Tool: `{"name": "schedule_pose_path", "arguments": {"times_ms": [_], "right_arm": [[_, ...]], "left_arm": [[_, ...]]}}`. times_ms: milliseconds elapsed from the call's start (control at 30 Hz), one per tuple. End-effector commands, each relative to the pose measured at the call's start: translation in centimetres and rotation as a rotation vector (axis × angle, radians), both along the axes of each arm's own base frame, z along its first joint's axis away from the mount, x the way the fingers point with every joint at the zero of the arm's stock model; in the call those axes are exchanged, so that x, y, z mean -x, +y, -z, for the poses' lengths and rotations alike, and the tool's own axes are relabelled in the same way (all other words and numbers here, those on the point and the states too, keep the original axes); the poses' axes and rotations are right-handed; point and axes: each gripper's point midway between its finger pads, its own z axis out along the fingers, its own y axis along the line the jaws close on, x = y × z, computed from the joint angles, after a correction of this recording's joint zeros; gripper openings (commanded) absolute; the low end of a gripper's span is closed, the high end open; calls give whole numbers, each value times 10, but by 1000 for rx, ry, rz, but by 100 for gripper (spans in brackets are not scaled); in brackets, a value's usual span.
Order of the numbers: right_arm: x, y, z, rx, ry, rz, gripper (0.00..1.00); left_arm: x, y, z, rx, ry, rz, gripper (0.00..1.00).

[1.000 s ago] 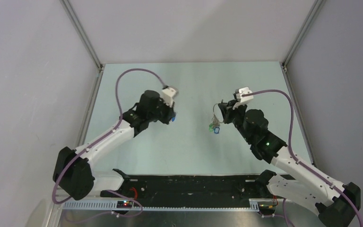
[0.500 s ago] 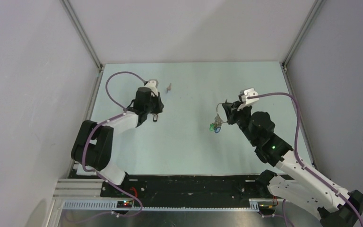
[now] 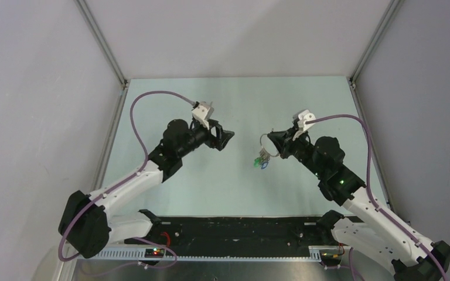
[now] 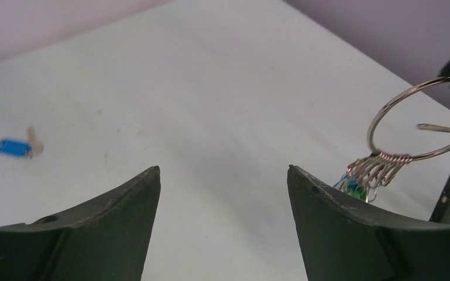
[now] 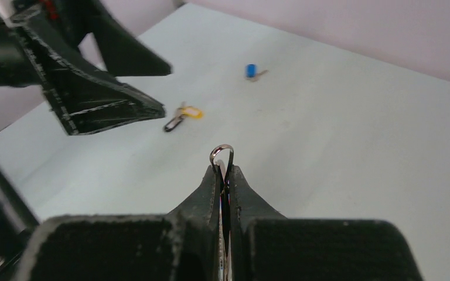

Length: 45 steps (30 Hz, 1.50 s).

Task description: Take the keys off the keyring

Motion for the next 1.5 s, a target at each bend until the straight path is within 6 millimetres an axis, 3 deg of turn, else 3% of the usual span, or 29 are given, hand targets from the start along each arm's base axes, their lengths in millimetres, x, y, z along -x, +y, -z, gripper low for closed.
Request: {"name": "schedule_pose_path", "arguments": {"times_ms": [0, 233, 400, 533, 633, 800, 900, 1033, 1133, 1233, 1333, 1467], "right_arm": [[39, 34, -61, -99, -147, -299, 0], [72, 54, -78, -142, -201, -517, 0], [71, 55, -79, -140, -197, -516, 0], [69, 55, -80, -136, -200, -509, 0], [70, 54, -80, -133, -203, -507, 0], [68, 52, -77, -120, -197, -490, 0], [67, 50, -75, -106, -201, -481, 0], [63, 49, -73, -93, -201, -467, 0], [60, 49, -71, -85, -198, -449, 0], [54, 47, -67, -77, -188, -423, 0], [48, 46, -66, -72, -184, -394, 0], [45, 47, -65, -75, -181, -388, 0]], "left_arm": [[29, -23, -28, 40, -192, 245, 83], [71, -55, -50, 77, -301, 506, 84], [98, -63, -55, 72, -371, 603, 85], [104, -57, -61, 74, -413, 590, 85], [107, -55, -66, 85, -419, 586, 85], [92, -45, -67, 115, -360, 454, 86], [98, -48, -64, 123, -340, 491, 87], [82, -41, -59, 146, -267, 371, 86], [83, -41, -59, 159, -248, 369, 86], [68, -29, -56, 161, -231, 253, 86], [76, -30, -57, 150, -255, 294, 86], [95, -46, -57, 147, -254, 447, 86]]}}
